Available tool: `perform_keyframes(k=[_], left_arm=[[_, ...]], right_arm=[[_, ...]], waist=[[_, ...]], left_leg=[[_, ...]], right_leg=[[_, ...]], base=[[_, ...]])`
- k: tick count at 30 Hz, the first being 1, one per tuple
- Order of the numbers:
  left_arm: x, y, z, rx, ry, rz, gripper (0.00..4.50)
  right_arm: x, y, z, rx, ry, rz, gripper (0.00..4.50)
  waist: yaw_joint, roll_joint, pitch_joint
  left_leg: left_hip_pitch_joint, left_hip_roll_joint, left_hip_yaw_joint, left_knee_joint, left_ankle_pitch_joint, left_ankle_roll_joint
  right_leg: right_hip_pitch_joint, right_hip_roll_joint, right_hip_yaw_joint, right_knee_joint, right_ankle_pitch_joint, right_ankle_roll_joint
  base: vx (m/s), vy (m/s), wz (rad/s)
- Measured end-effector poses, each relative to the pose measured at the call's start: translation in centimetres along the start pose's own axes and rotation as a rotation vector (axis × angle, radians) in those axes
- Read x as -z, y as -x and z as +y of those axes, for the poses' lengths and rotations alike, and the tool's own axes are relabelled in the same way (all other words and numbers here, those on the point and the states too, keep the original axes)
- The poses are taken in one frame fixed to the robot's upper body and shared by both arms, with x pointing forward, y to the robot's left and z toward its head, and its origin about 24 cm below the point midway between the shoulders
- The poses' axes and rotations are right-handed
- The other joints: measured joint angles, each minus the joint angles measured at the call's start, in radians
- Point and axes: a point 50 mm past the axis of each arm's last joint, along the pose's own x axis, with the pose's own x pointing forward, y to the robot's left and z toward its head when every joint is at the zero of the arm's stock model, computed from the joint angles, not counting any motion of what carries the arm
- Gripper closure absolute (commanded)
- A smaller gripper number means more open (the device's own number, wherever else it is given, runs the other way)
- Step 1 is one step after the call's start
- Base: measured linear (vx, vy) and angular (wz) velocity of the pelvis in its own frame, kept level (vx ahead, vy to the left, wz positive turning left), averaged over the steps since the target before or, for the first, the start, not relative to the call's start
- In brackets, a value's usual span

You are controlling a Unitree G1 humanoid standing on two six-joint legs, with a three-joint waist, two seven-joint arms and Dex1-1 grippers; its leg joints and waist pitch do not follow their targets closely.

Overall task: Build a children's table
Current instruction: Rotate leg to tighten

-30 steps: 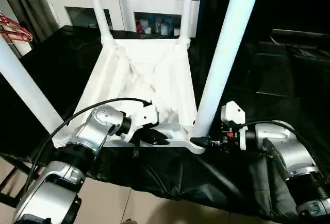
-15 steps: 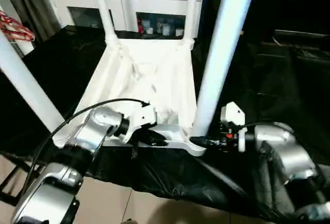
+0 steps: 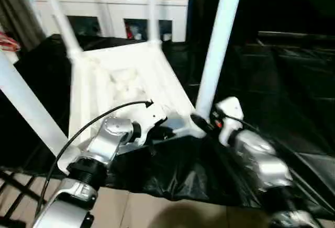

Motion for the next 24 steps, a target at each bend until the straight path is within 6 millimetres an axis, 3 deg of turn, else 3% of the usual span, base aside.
perform_keyframes(k=[2, 4, 6, 11, 21, 24], left_arm=[[-0.1, -0.2, 0.0, -0.025, 0.004, -0.002, 4.50], [-0.2, -0.3, 0.0, -0.035, 0.006, -0.005, 4.50], [-0.2, -0.4, -0.1, -0.036, 0.007, -0.006, 4.50], [-0.5, -0.4, -0.2, -0.031, 0.000, -0.012, 4.50], [-0.4, 1.5, 0.1, 0.108, -0.063, -0.005, 4.50], [-0.3, 2.3, 0.3, 0.169, -0.102, 0.012, 4.50]], right_arm=[[-0.2, -0.5, 0.2, 0.039, 0.008, -0.001, 2.52], [-0.2, -0.7, 0.2, 0.053, 0.005, -0.008, 1.96], [-0.2, -0.7, 0.2, 0.056, -0.021, -0.016, 1.96], [-0.4, -0.5, 0.0, 0.025, -0.023, -0.029, 1.44], [-1.3, 1.6, -1.7, -0.296, 0.096, 0.026, 1.44], [-1.5, 2.2, -1.9, -0.416, 0.129, 0.076, 1.44]], waist=[[-0.008, 0.000, 0.000], [-0.012, -0.001, 0.001], [-0.015, -0.002, 0.001], [-0.015, -0.005, 0.003], [-0.006, -0.005, 0.005], [0.010, -0.005, 0.004]], left_leg=[[-0.001, -0.001, 0.000, -0.004, 0.000, 0.000], [0.000, -0.002, 0.000, -0.004, 0.000, 0.000], [0.001, -0.002, 0.001, -0.005, 0.000, 0.000], [0.001, -0.004, 0.002, -0.004, 0.000, 0.000], [-0.004, 0.001, 0.002, -0.010, -0.001, 0.002], [-0.010, 0.002, 0.004, -0.008, 0.002, 0.007]], right_leg=[[0.001, 0.000, 0.000, -0.010, 0.000, 0.000], [0.003, 0.000, 0.001, -0.016, 0.000, 0.000], [0.006, 0.000, 0.001, -0.021, 0.000, 0.000], [0.007, 0.000, 0.004, -0.022, 0.004, -0.001], [0.002, 0.003, 0.001, -0.020, 0.016, -0.004], [-0.004, 0.004, 0.000, -0.019, 0.016, -0.005]], base=[[0.000, 0.000, 0.00], [0.000, 0.000, 0.00], [0.000, 0.000, 0.00], [0.000, 0.000, 0.00], [0.016, -0.004, 0.00], [0.000, 0.000, 0.00]])
